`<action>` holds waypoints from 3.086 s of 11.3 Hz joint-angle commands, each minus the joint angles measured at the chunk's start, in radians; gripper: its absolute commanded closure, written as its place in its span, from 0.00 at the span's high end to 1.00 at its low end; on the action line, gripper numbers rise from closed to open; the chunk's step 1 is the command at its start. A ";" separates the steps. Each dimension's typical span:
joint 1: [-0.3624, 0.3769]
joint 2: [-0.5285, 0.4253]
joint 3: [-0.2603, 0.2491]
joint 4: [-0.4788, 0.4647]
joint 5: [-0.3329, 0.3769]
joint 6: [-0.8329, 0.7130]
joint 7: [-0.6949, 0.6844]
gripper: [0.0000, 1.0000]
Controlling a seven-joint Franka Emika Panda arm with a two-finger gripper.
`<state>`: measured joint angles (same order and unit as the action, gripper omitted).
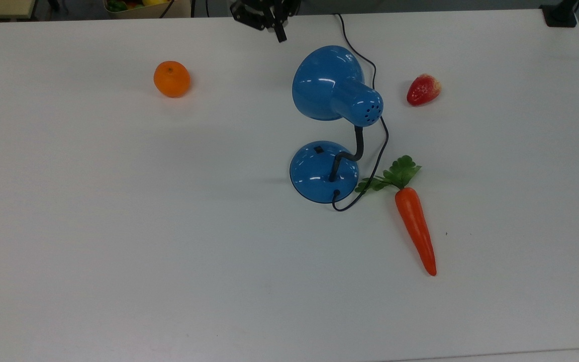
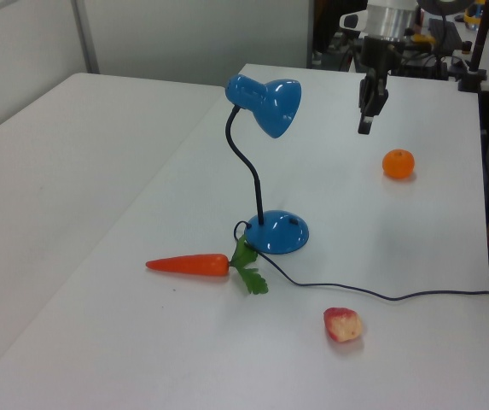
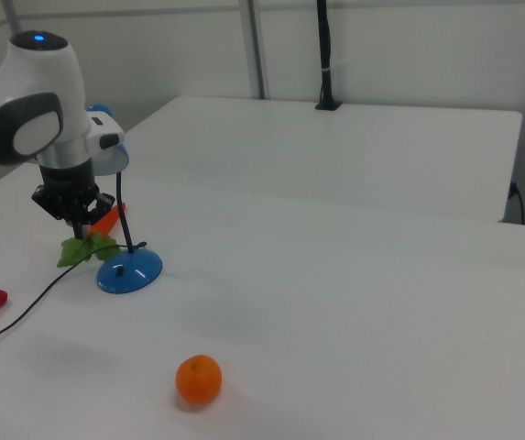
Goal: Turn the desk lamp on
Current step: 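Move the gripper down toward the switch on the blue lamp base, then press down on the lamp base switch with the closed gripper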
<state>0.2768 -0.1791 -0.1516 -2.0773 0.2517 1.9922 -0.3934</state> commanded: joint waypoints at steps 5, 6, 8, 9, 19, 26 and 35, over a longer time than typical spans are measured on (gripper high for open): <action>0.126 0.136 -0.045 -0.076 0.077 0.362 -0.088 0.00; 0.136 0.171 -0.045 -0.073 0.075 0.407 -0.105 0.00; 0.143 0.222 -0.045 -0.060 0.075 0.430 -0.123 0.00; 0.145 0.248 -0.043 -0.050 0.075 0.447 -0.124 0.00; 0.157 0.418 -0.019 0.063 0.077 0.530 -0.081 0.00; 0.159 0.464 0.001 0.062 0.075 0.596 -0.068 0.00; 0.157 0.472 0.015 0.057 0.075 0.597 -0.068 0.00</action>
<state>0.4243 0.2808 -0.1336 -2.0217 0.3044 2.5667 -0.4676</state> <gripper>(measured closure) 0.991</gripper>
